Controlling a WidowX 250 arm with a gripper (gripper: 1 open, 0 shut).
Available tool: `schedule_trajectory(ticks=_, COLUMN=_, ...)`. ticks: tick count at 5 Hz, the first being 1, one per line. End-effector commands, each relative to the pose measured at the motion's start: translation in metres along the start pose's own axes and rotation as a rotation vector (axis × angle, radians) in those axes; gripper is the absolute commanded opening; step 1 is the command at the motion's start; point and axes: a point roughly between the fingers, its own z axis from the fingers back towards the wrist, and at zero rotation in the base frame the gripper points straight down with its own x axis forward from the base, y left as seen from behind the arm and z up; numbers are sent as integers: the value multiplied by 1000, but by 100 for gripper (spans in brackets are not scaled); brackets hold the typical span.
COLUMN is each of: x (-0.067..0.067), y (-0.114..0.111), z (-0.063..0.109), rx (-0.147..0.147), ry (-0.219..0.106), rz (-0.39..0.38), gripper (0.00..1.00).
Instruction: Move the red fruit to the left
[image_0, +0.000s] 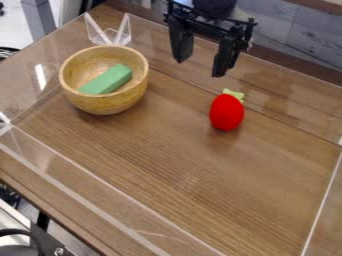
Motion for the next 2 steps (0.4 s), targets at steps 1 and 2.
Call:
schedule_trajectory(ticks=1, x=1, y=-7, z=-11, rx=-2, ry=5, rz=-1, gripper=100)
schedule_trajectory(ticks=2, x=4, y=-17, z=-29, rx=4, ry=7, rz=-4, gripper=100)
